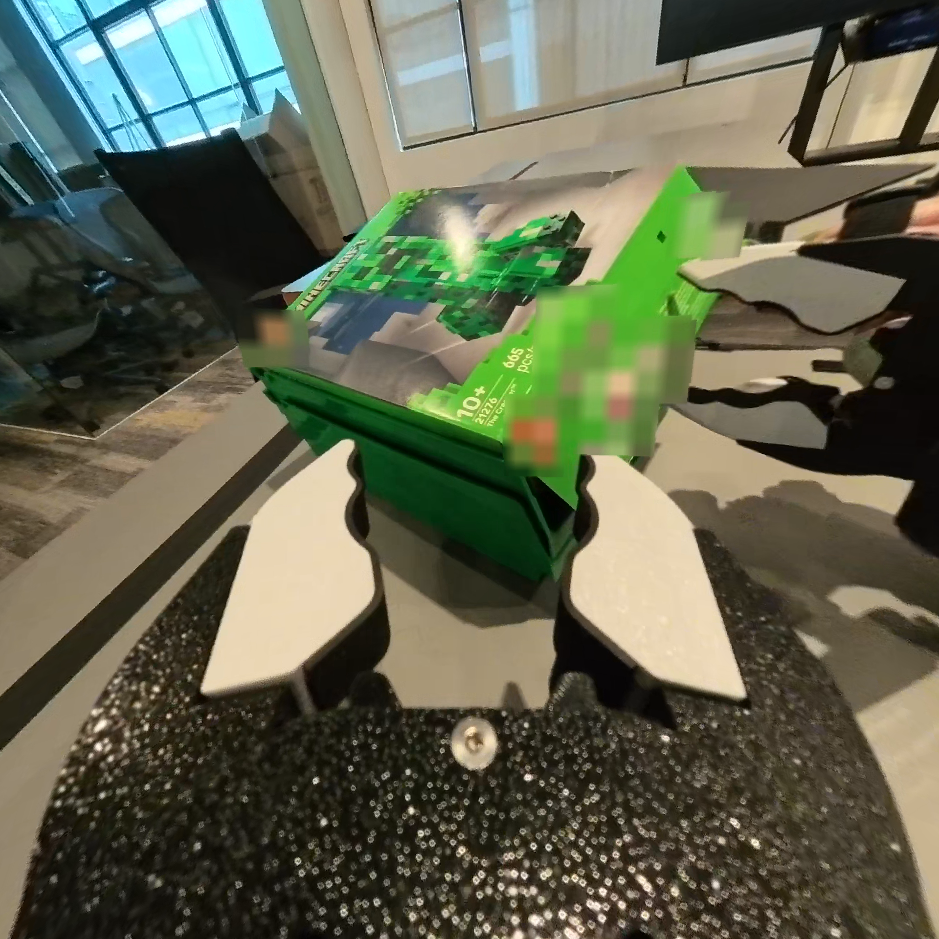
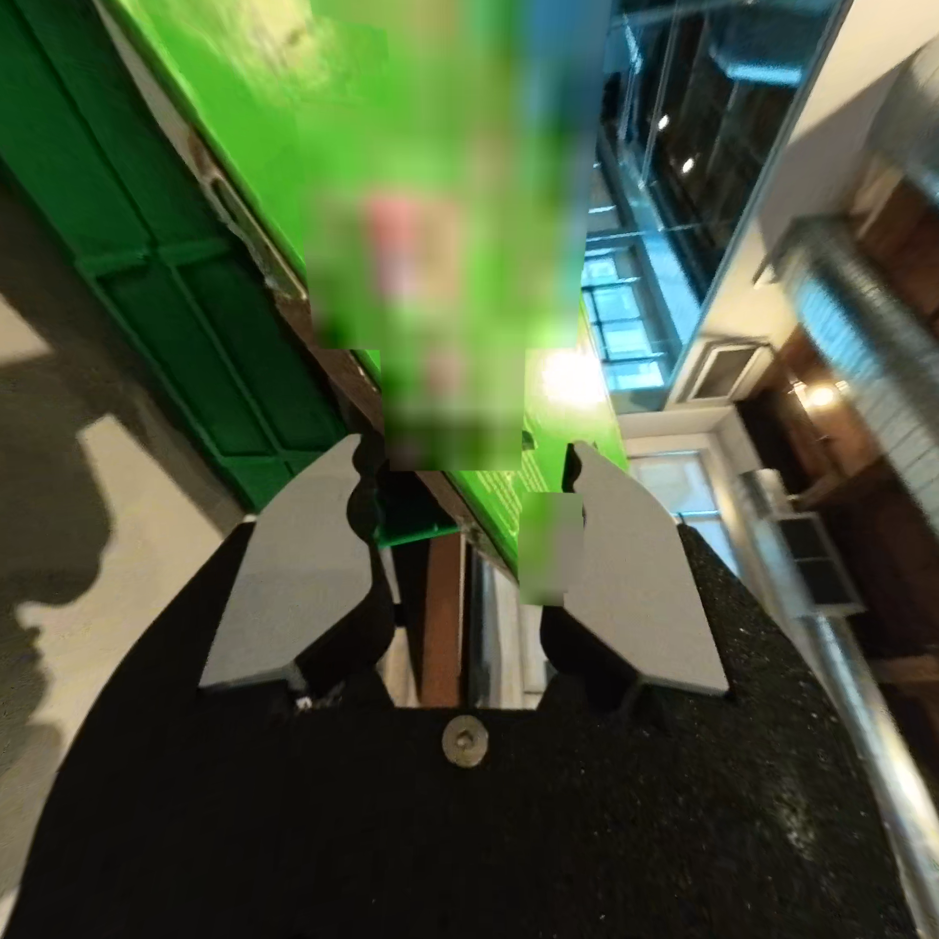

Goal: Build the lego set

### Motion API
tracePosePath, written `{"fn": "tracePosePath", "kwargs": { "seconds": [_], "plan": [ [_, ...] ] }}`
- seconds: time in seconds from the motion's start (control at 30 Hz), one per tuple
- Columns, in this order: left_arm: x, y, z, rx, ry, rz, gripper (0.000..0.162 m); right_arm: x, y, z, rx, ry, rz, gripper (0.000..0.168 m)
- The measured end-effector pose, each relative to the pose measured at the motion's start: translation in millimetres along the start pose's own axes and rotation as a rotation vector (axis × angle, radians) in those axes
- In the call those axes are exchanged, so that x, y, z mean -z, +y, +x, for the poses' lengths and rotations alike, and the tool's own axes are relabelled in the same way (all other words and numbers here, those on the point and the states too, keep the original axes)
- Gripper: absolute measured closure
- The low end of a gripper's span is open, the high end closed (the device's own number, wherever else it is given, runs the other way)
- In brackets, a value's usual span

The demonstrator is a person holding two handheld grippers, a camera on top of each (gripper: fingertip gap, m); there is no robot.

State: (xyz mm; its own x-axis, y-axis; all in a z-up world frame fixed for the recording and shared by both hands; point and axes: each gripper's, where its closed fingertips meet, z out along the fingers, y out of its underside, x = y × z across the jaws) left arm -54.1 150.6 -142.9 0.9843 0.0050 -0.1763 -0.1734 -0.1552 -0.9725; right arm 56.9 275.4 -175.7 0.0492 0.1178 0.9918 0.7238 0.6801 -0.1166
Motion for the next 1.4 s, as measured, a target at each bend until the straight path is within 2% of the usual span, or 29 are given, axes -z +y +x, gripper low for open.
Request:
{"fn": "tracePosePath", "kwargs": {
  "seconds": [0.17, 0.3, 0.4, 0.47, 0.67, 0.9, 0.93, 1.03, 1.13, 1.2, 1.27, 1.4],
  "plan": [
    [-1, -2, 5, -0.036, 0.003, 0.013, 0.083, -8, -2, 5, 0.126, 0.096, 0.018, 0.102],
    [-3, -4, 10, -0.076, -0.012, 0.022, 0.083, 1, -7, 20, 0.113, 0.162, 0.05, 0.104],
    [-4, -7, 18, -0.111, -0.016, 0.049, 0.082, 11, -10, 37, 0.018, 0.203, 0.105, 0.123],
    [-4, -11, 24, -0.147, -0.026, 0.073, 0.079, 16, -10, 51, -0.026, 0.238, 0.134, 0.129],
    [-7, -25, 41, -0.37, -0.067, 0.125, 0.075, 12, -15, 63, 0.095, 0.269, 0.136, 0.133],
    [-35, -34, 42, -0.628, -0.165, 0.078, 0.064, 24, -21, 89, -0.087, 0.269, 0.228, 0.131],
    [-38, -38, 40, -0.678, -0.194, 0.08, 0.065, 25, -22, 90, -0.098, 0.268, 0.239, 0.132],
    [-45, -47, 36, -0.78, -0.259, 0.086, 0.086, 26, -23, 90, -0.091, 0.255, 0.245, 0.133],
    [-46, -47, 43, -0.813, -0.23, 0.087, 0.123, 28, -26, 92, -0.101, 0.259, 0.271, 0.138],
    [-41, -52, 41, -0.792, -0.25, 0.115, 0.131, 30, -27, 96, -0.127, 0.262, 0.281, 0.136],
    [-39, -54, 39, -0.752, -0.233, 0.125, 0.132, 32, -24, 99, -0.174, 0.267, 0.287, 0.132],
    [-33, -65, 26, -0.702, -0.239, 0.134, 0.135, 27, -6, 100, -0.389, 0.251, 0.284, 0.124]
  ]
}}
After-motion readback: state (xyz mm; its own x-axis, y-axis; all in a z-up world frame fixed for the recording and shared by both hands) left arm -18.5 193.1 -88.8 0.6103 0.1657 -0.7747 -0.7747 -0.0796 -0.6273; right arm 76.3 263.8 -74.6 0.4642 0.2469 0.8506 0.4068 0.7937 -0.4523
